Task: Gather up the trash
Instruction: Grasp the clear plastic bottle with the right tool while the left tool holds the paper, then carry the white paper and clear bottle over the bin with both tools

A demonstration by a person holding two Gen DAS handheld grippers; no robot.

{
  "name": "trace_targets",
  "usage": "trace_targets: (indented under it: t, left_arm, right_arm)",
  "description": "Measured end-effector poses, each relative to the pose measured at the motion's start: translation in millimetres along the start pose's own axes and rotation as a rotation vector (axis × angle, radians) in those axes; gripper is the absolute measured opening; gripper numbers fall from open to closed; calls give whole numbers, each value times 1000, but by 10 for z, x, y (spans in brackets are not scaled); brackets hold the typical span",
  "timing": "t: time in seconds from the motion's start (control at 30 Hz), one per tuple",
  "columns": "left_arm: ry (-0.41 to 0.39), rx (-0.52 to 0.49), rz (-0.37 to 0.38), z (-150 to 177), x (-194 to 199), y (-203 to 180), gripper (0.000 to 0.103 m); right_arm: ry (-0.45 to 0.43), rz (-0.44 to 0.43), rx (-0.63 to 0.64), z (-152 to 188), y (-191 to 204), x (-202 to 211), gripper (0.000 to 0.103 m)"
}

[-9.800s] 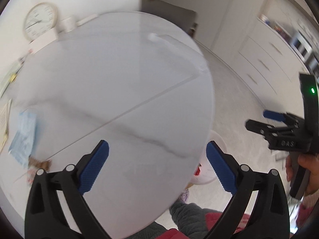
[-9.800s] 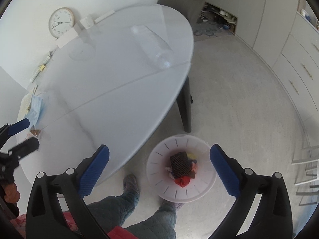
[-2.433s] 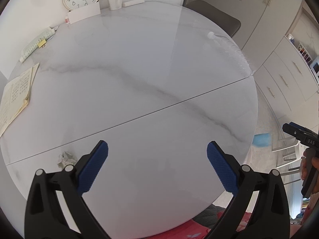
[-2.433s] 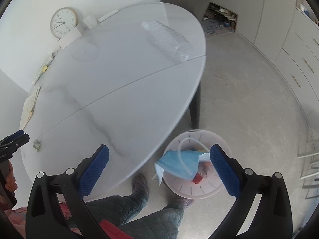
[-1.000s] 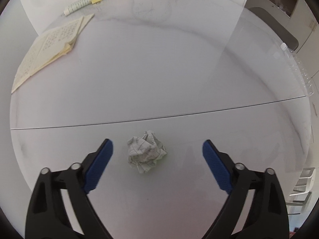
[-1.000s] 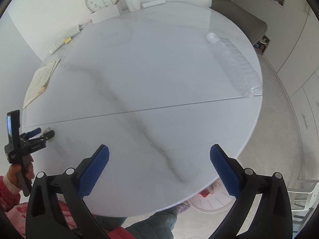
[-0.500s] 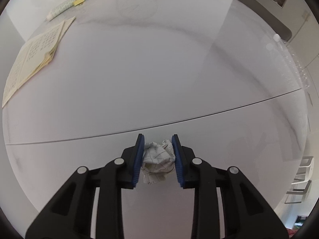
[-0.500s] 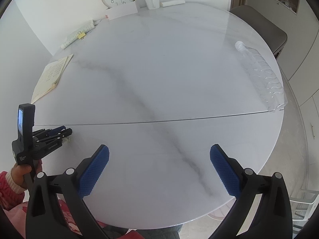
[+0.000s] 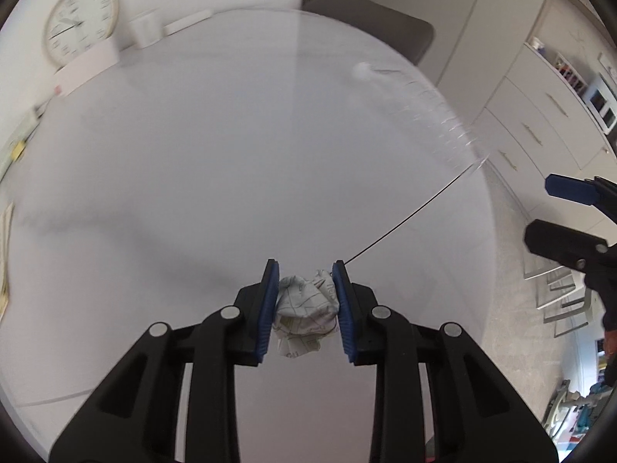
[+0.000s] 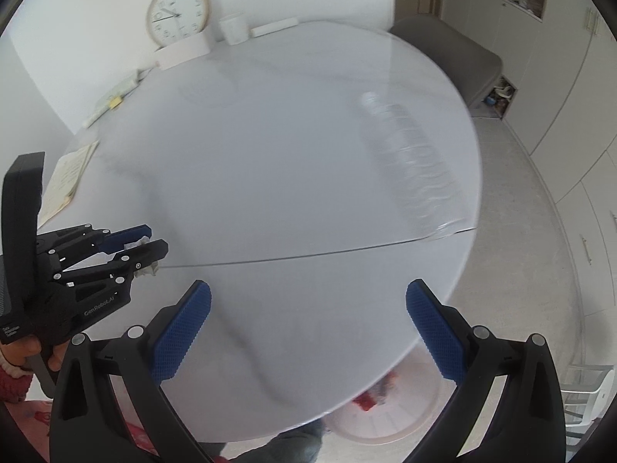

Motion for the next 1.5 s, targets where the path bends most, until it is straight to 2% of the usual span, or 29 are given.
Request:
trace_targets:
  t: [0.2,0.37,0.57,0.8,0.87,0.9,0.93,1.0,1.1,1.23,1.37,1.5]
  left_arm:
    - [11,-23,51,-518,-371,-702,29]
    - [37,-8,42,-871,-686,-847,29]
    - [43,5,-14,-1162,-921,-757,29]
    - [41,38,-41,-1239,-992,-570,29]
    - [47,53,-38,-1235,-1007,-519,29]
    - [54,63,-38,-1245,-1025,-487,29]
    - [58,71,-38,-1252,-1038,-464,29]
    - [58,87,-37,-1268,-1045,-426,29]
    - [51,95,-36,-1285,-1015,-405,29]
    - [37,81,-20,-1274,-909,-466,29]
    - [28,41,9,-1204,-764,-614,29]
    - [30,-31,52,-1024,-570,-895,29]
  right_arm:
    - [13,60,0,-258,-834,-217,101]
    - [48,48,38,-600,-1189,-646,100]
    - [119,-25,108,-962,-1149,-1279,100]
    - [185,-46,164,-1243,-902,-1796,100]
    - [191,-42,177,-1278,-856,-1858,92]
    - [195,-48,179,-1304,-861,-1888,73]
    - [207,-61,174,-1320,-858,-1922,60]
    - [212,-98,153,-1327,-869,-1941,59]
    - [208,-85,157,-1312,-892,-1903,58]
    - [157,-91,88,-1227,-969,-1631,58]
    - [104,-82,-6,-945,-1078,-1220,59]
    - [83,-61,-96,-461,-1141,-802,59]
Point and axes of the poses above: each gripper's, at about its wrist camera, not at the fingertips, and x roughly against the way its jaws point, y to its left, z to its underside, the point moved 1 cm from there along -x, roughly the way its jaws point, and after that the axes turned 10 degrees about x, right-handed, at the moved point
